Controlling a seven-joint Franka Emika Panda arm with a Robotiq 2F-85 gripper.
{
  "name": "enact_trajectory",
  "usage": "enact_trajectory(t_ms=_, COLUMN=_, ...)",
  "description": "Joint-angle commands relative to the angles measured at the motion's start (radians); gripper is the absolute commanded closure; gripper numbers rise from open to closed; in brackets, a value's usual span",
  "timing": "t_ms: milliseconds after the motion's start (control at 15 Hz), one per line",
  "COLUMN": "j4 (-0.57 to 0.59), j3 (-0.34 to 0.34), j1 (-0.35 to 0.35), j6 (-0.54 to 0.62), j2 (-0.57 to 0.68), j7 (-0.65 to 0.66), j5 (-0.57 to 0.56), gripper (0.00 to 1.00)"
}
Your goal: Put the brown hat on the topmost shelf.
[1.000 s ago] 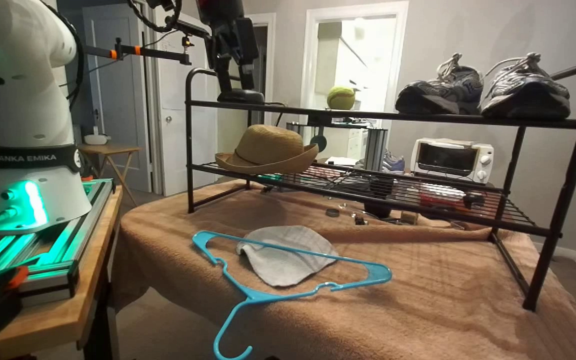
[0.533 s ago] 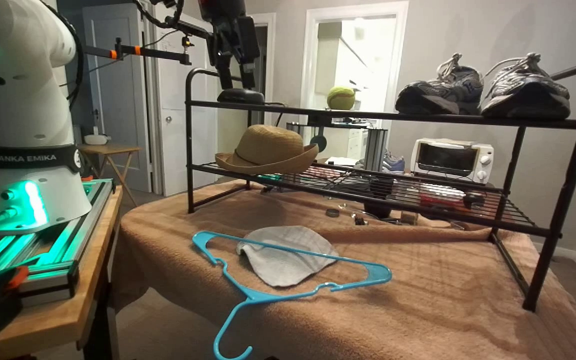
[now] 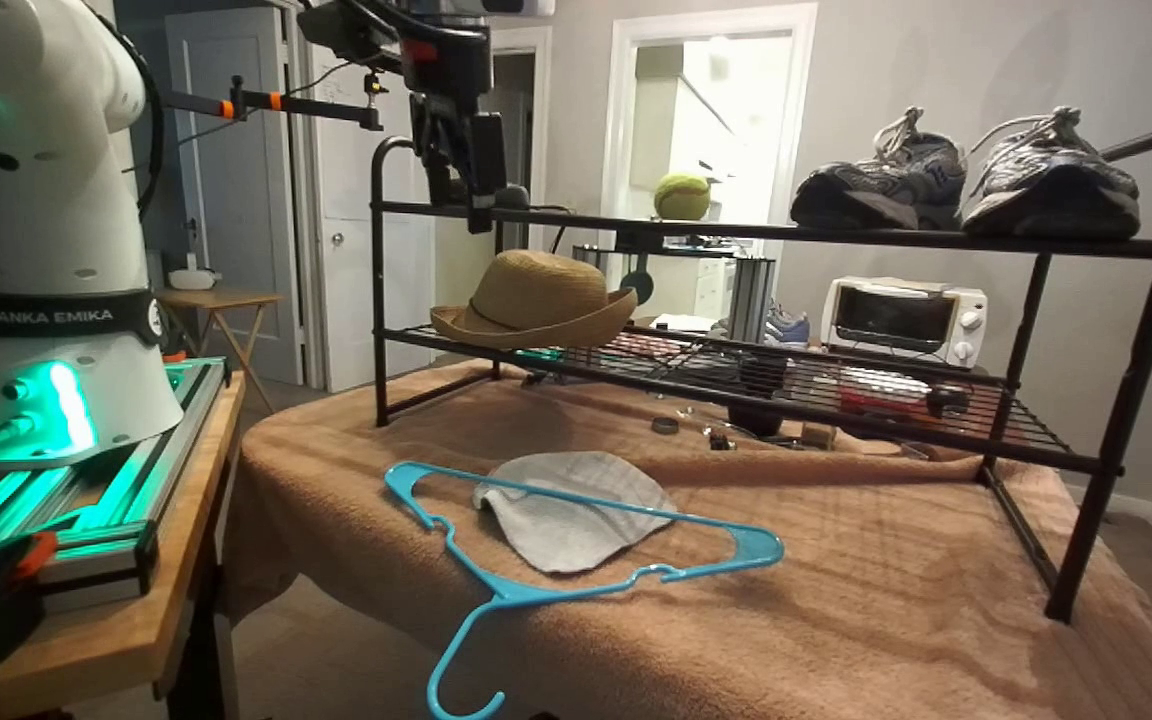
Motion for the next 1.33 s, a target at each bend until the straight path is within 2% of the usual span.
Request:
enact_trajectory(t_ms=0, j4=0.010, j3=-0.021, j1=0.029, j6=-0.011, j2=0.091, j7=-0.076, j5=0.107, gripper=0.00)
enact_trajectory(t_ms=267, j4=0.004, j3=-0.010, j1=0.040, j6=0.000, j2=0.173, j7=-0.146, j5=0.201, gripper=0.00)
enact_trajectory(t_ms=533, j4=0.004, j3=-0.033, j1=0.055, j6=0.026, j2=0.214, j7=-0.280, j5=0.384, gripper=0.00)
enact_trajectory(t_ms=800, j4=0.026, j3=-0.065, j1=0.031, j6=0.061, j2=0.299, j7=-0.439, j5=0.549, gripper=0.00)
enact_trajectory(t_ms=867, j4=0.011, j3=-0.010, j1=-0.005, j6=0.023, j2=0.243, j7=-0.378, j5=0.497, gripper=0.00)
enact_trajectory(t_ms=1200, j4=0.021, j3=-0.019, j1=-0.017, j6=0.034, j2=0.289, j7=-0.429, j5=0.541, gripper=0.00)
enact_trajectory(t_ms=1267, j4=0.039, j3=-0.043, j1=0.003, j6=0.002, j2=0.313, j7=-0.447, j5=0.596, gripper=0.00)
